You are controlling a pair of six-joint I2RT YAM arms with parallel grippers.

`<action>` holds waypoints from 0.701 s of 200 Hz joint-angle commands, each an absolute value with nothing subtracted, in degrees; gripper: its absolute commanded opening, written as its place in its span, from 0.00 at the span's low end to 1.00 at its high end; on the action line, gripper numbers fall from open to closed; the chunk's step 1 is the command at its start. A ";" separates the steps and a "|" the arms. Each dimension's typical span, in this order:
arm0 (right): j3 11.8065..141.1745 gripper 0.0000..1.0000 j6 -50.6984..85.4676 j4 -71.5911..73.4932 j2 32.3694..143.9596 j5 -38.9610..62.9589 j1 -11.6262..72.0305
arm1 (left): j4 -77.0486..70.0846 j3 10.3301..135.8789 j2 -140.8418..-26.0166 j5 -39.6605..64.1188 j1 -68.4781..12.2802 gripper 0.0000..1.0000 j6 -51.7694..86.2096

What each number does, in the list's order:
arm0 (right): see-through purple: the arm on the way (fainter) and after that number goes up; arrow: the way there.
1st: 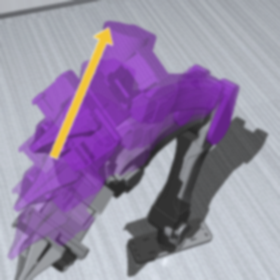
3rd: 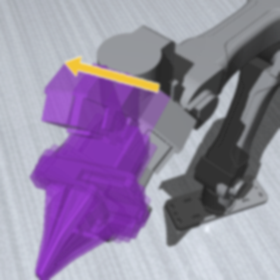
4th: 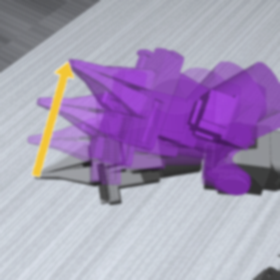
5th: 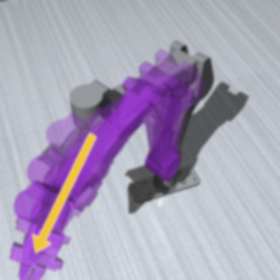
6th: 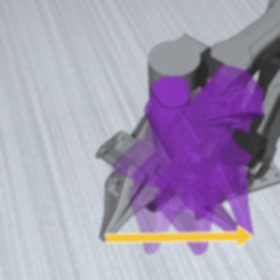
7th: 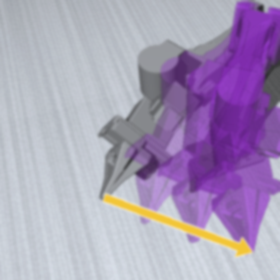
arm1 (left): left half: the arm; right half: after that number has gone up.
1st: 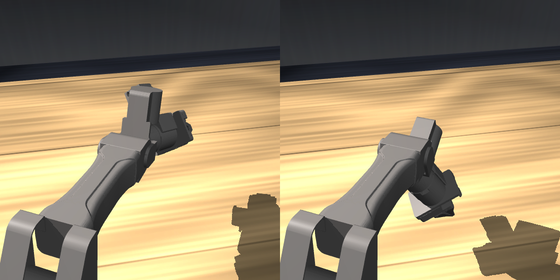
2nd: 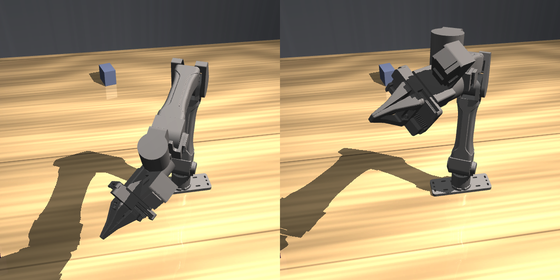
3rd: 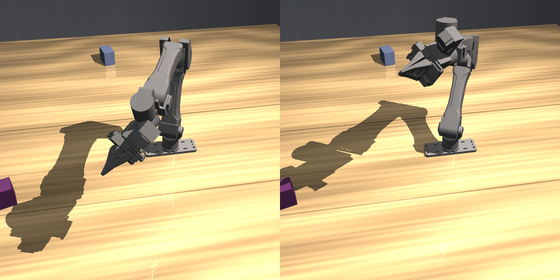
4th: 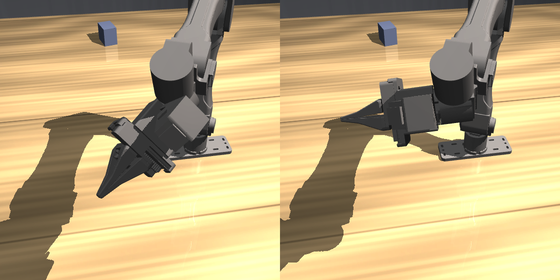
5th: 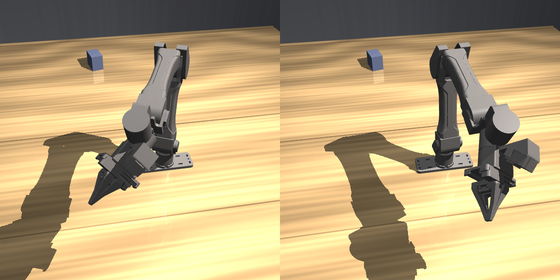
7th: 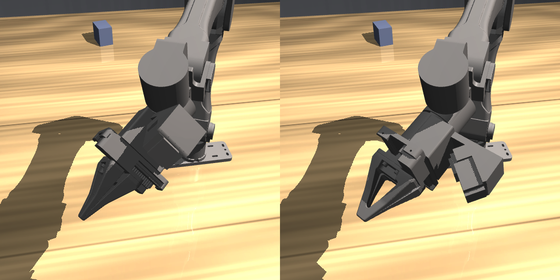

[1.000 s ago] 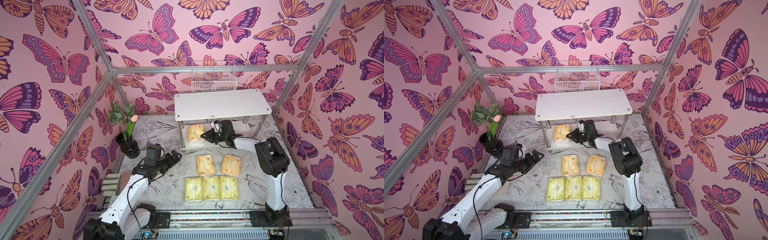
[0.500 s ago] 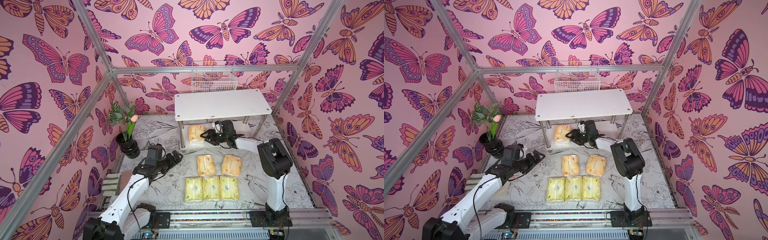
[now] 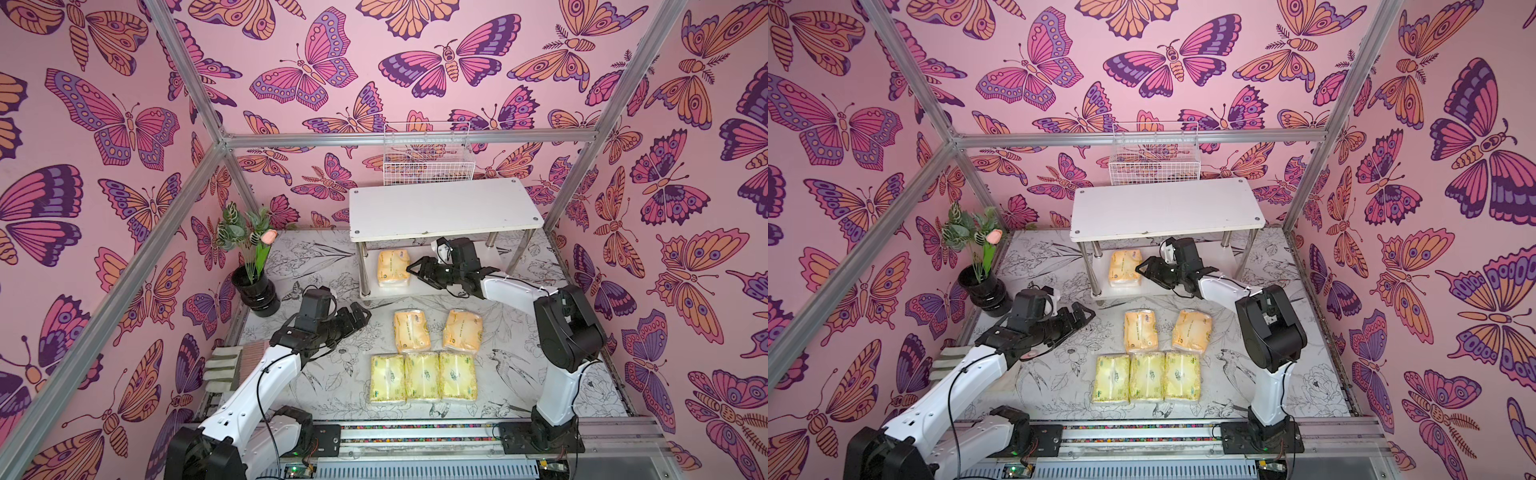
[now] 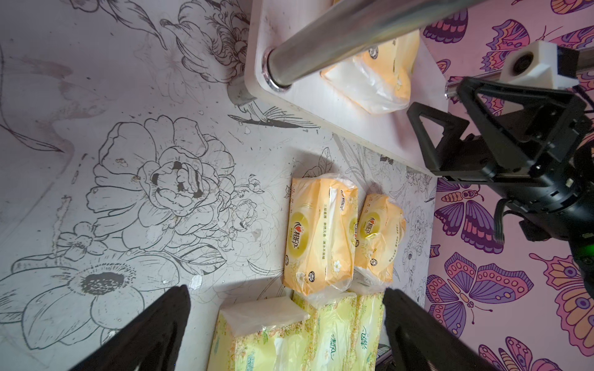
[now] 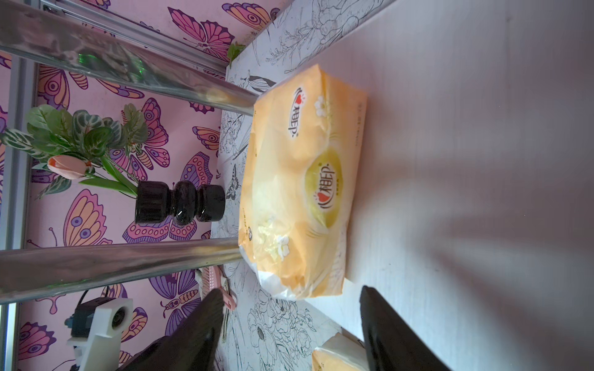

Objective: Place the tissue boxes on the shelf by color
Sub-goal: Place a box of tissues on the shelf.

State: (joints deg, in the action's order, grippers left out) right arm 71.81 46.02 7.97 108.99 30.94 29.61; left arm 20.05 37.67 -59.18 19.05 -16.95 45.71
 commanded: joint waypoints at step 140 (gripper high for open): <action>81.16 0.70 54.75 15.64 120.39 29.89 29.25 | 21.24 38.69 -62.49 16.75 -22.14 0.99 44.82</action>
